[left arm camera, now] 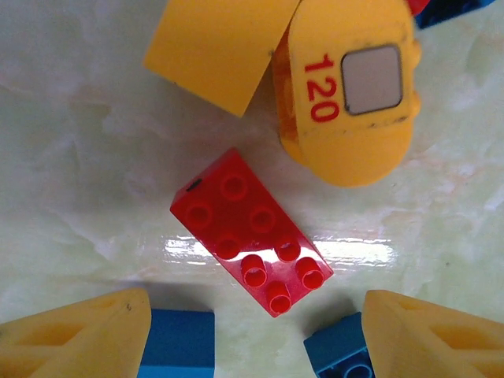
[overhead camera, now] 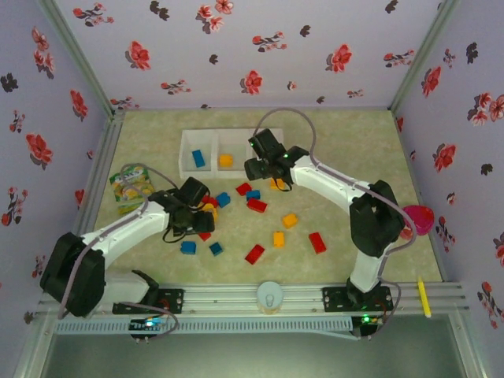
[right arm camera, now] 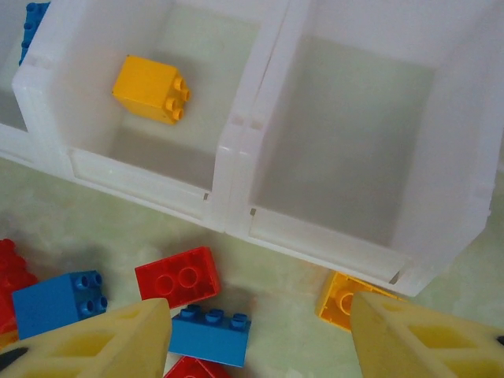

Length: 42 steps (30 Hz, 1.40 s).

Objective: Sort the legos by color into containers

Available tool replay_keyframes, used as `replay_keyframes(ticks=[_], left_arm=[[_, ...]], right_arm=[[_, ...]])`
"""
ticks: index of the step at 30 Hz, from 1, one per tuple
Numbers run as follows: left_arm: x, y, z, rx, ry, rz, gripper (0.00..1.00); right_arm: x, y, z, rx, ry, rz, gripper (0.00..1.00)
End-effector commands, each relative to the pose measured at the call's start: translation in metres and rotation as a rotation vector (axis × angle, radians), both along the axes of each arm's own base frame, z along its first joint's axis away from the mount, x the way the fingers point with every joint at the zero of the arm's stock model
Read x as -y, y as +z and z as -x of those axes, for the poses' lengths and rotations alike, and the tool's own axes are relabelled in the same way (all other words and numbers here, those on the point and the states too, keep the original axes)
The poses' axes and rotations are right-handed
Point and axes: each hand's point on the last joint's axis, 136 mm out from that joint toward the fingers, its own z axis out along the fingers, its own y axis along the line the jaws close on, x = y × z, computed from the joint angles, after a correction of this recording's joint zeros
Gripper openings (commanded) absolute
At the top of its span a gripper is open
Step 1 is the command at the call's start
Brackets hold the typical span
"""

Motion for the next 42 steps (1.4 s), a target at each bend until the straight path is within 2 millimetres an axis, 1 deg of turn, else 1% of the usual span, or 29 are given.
replay_keyframes(ticks=[1,10,15,24,32,34,37,42], left_arm=[[0.006,-0.009,0.004,-0.031,0.025,0.013,0.7],[0.012,-0.034,0.003,-0.09,-0.002,-0.018,0.66],[0.012,-0.04,0.001,-0.098,-0.012,-0.039,0.63],[0.008,-0.044,-0.006,-0.089,-0.009,-0.087,0.46],[0.0,-0.044,-0.006,-0.083,-0.001,-0.13,0.37],[-0.002,-0.043,-0.006,-0.079,0.004,-0.14,0.34],[-0.006,-0.038,-0.007,-0.062,0.013,-0.152,0.31],[-0.011,-0.025,-0.01,-0.036,0.019,-0.167,0.28]], right_arm=[[-0.003,0.022,0.005,0.036,-0.002,-0.044,0.63],[0.002,0.02,0.013,0.04,0.004,-0.033,0.65],[0.005,0.021,0.016,0.049,0.002,-0.034,0.65],[0.012,0.02,0.019,0.058,-0.005,-0.023,0.65],[0.014,0.022,0.019,0.064,-0.005,-0.018,0.65],[0.013,0.023,0.019,0.067,-0.003,-0.017,0.65],[0.014,0.023,0.019,0.067,-0.004,-0.013,0.65],[0.013,0.023,0.02,0.068,-0.002,-0.011,0.65]])
